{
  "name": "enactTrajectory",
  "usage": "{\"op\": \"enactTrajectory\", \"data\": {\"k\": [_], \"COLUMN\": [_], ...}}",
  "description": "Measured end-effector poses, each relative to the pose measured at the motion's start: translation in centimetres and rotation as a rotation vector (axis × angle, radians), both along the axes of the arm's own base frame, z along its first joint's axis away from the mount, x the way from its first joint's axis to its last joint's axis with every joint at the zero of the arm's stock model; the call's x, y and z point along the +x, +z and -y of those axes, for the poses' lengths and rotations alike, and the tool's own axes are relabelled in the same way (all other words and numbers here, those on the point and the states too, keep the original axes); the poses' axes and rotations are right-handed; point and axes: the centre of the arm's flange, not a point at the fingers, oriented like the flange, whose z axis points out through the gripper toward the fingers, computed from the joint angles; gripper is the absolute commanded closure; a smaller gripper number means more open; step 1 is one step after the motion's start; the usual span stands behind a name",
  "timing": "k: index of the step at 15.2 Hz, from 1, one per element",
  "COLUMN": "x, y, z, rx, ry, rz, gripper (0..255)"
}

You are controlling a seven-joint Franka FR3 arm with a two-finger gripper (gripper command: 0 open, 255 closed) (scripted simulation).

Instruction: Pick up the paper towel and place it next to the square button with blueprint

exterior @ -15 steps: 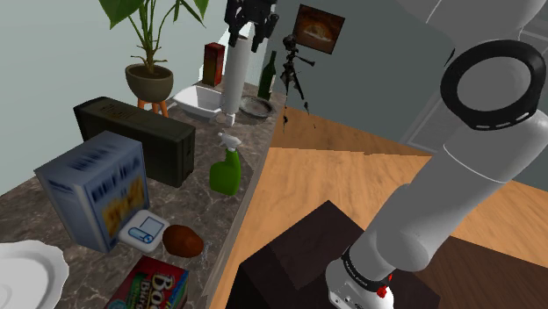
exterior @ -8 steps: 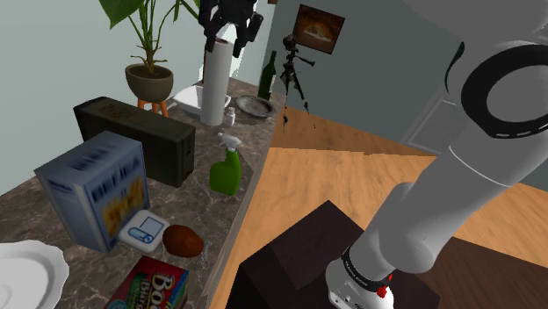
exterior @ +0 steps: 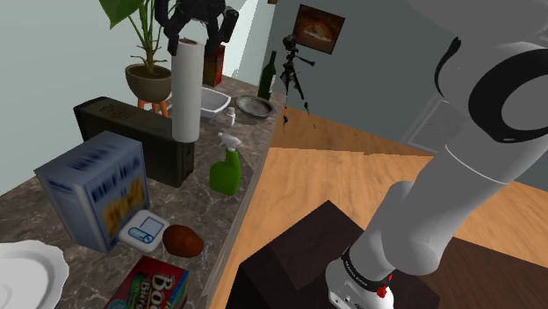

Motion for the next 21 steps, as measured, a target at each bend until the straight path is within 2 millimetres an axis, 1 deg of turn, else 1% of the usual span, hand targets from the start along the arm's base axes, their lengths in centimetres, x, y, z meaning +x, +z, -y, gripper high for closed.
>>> {"op": "enactTrajectory", "data": {"k": [1,3,7,21], "x": [-0.4,-0.5,-0.6,-0.6], "y": [-0.1,-0.8,-2.7,-10.2], "z": [-1.2,-1.9,-2.1,-2.2], "rx": [0.0,0.0,0.0,0.0], "ry": [0.0,0.0,-0.001,-0.001], "rz": [0.0,0.0,0.0,0.0], "gripper": [255,255,255,255]}}
